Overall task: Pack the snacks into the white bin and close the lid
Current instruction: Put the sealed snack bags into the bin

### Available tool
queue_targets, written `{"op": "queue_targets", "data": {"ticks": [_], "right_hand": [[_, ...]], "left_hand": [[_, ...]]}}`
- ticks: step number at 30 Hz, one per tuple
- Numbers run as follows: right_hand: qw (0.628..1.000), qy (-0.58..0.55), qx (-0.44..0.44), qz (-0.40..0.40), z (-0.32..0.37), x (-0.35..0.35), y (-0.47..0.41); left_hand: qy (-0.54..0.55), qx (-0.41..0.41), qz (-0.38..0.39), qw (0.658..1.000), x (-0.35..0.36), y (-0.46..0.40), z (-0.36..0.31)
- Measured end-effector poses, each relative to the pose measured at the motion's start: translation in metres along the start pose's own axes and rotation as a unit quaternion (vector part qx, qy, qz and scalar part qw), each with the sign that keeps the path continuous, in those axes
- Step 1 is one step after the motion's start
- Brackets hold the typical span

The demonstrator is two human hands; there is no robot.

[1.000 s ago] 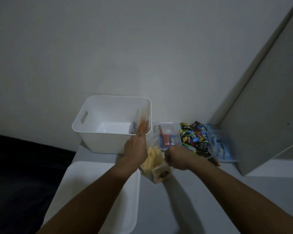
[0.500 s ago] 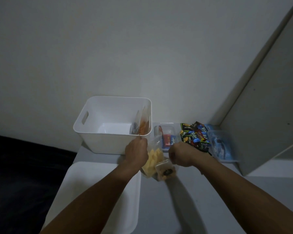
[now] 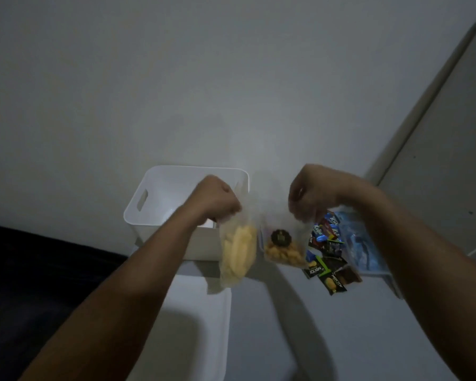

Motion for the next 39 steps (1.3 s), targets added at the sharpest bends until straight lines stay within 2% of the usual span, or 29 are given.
{"op": "queue_targets", "data": {"ticks": [5, 8, 13, 17, 24, 29, 35, 37, 39], "right_hand": [[0.988, -0.108, -0.035, -0.108, 0.046, -0.06, -0.004], [0.979, -0.139, -0.019, -0.148, 0.061, -0.07, -0.022], [0.964, -0.166, 0.039, -0.202, 0.068, -0.05, -0.061], [0.959, -0.143, 0.079, -0.23, 0.064, -0.019, -0.08], [0.959, -0.11, 0.1, -0.24, 0.044, 0.03, -0.115], [0.972, -0.073, 0.123, -0.185, 0.034, 0.058, -0.128], [0.981, -0.023, 0.136, -0.134, 0.015, 0.081, -0.145], [0.979, -0.002, 0.137, -0.152, 0.009, 0.075, -0.146], [0.972, 0.011, 0.138, -0.191, 0.004, 0.063, -0.145]], "left_hand": [[0.061, 0.005, -0.034, 0.998, -0.071, 0.001, -0.029], [0.086, 0.004, -0.061, 0.994, -0.094, -0.007, -0.03], [0.097, 0.01, -0.139, 0.985, -0.107, -0.025, -0.012], [0.077, -0.015, -0.162, 0.984, -0.097, -0.038, 0.02], [0.025, -0.043, -0.139, 0.989, -0.058, -0.059, 0.067], [0.024, -0.063, -0.086, 0.994, -0.024, -0.072, 0.082], [0.111, -0.104, 0.004, 0.988, 0.01, -0.087, 0.1], [0.181, -0.153, 0.031, 0.971, 0.017, -0.09, 0.111], [0.178, -0.172, 0.032, 0.968, 0.02, -0.098, 0.124]]}}
Point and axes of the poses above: each hand's wrist, its own y-axis away from the middle knuckle, its own x-axis out of the palm, z = x × y, the point moved 10 cm from there along -y, towards the middle knuckle, and after that the axes turned 1 degree about -y, right-handed, at the moved point
